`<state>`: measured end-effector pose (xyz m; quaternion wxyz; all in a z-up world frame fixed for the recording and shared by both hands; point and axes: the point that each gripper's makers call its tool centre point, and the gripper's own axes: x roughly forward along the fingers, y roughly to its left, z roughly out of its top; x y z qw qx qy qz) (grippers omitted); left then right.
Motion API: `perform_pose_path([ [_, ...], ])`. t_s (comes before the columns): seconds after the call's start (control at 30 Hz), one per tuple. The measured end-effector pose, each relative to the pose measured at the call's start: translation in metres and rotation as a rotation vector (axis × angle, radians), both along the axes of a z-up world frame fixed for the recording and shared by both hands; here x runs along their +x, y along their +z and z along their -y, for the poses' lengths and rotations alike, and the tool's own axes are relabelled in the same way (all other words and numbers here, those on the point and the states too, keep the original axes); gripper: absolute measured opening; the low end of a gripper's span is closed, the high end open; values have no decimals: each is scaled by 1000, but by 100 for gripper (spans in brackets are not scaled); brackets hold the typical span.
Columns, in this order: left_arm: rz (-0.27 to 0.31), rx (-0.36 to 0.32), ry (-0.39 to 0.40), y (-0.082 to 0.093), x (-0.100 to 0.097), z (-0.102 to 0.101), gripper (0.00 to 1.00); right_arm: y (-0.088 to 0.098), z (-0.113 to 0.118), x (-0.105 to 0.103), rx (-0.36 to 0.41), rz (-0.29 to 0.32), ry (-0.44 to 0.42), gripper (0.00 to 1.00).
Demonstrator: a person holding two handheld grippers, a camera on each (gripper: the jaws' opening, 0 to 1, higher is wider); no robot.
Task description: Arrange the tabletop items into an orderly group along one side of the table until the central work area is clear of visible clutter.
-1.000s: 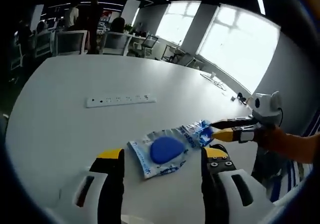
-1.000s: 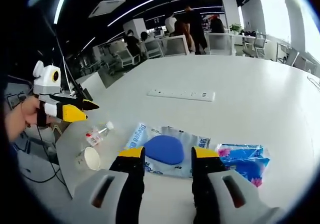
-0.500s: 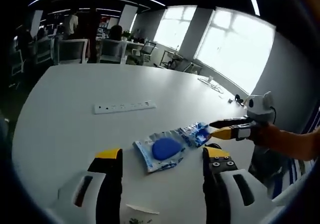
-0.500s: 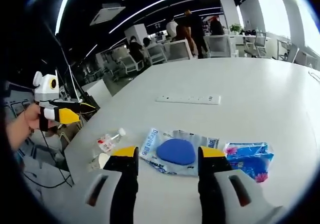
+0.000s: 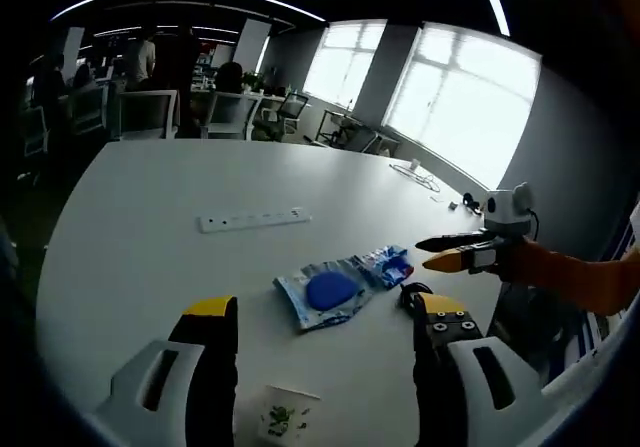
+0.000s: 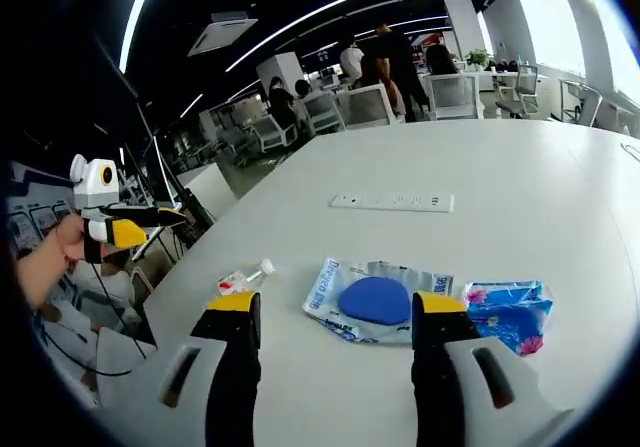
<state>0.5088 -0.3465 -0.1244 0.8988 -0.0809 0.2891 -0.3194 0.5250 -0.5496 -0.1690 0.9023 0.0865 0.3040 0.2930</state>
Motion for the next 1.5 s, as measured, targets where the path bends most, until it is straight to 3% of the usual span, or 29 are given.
perform_pose_path([
  [0.37,16,-13,8,8,-21,-33,75,5,-34,-10,66,-38,27,65],
  [0.77,14,-24,62,6,-39,-82,77,-6,-102,-8,98,-84,120,67],
  [1.13,2,-41,112,0,-54,-115,77,-33,-169,3,150,-167,217,66],
  [1.5,-13,-70,138,-8,-61,-138,77,-71,-223,16,232,-299,203,61],
])
